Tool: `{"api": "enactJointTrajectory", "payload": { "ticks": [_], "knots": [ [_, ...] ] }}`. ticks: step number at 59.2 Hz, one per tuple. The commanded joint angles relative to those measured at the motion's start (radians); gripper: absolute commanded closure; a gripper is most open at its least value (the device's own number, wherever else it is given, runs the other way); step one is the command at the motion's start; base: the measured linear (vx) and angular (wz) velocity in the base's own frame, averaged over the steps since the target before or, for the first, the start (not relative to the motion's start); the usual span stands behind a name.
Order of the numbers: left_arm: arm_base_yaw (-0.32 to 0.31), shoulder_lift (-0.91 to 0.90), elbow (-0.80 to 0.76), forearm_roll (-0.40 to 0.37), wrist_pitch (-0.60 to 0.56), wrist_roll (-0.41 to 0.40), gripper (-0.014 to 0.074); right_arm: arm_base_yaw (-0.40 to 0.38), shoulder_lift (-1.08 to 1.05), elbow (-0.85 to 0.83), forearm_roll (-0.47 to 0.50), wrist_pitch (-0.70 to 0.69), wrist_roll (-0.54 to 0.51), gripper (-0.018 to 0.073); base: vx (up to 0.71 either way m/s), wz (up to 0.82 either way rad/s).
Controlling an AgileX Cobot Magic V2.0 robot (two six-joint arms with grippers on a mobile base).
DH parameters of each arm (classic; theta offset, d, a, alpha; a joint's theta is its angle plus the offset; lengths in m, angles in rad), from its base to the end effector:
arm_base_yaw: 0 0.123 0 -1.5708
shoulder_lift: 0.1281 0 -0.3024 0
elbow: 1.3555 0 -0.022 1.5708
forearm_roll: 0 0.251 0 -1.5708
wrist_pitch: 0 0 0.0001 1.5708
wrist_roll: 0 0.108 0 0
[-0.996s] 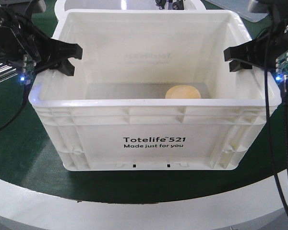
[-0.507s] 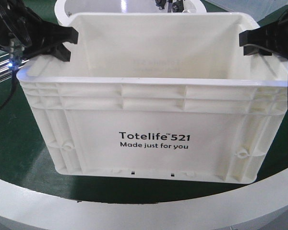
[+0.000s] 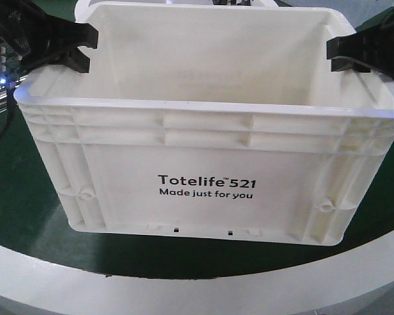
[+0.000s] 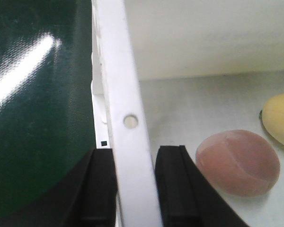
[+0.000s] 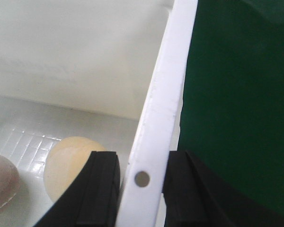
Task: Place moving items into box and shelve
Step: 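Lift the crate off the table with both grippers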
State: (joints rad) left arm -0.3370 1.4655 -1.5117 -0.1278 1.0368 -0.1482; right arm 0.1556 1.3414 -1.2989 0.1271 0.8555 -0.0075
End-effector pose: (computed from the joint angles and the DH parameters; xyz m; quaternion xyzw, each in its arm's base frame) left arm 0.2975 -0.1168 0.3964 0.0762 0.9399 -0.1393 0.3023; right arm 0.2883 0.0557 0.3793 -0.0547 0.9254 0.0872 0.3647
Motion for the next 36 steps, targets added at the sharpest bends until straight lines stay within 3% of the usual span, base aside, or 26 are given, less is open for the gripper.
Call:
{"api": "enactJointTrajectory", "payload": {
  "ticks": [1, 36],
  "knots": [
    [-0.013, -0.071, -0.049, -0.087, -0.127, 0.012, 0.0602, 0.004, -0.037, -0.042, 0.034, -0.120, 0.022, 0.0565, 0.00, 0.00],
    [-0.013, -0.071, -0.046, -0.086, -0.121, 0.012, 0.0602, 0.004, -0.037, -0.042, 0.034, -0.118, 0.019, 0.0565, 0.00, 0.00]
  ]
}}
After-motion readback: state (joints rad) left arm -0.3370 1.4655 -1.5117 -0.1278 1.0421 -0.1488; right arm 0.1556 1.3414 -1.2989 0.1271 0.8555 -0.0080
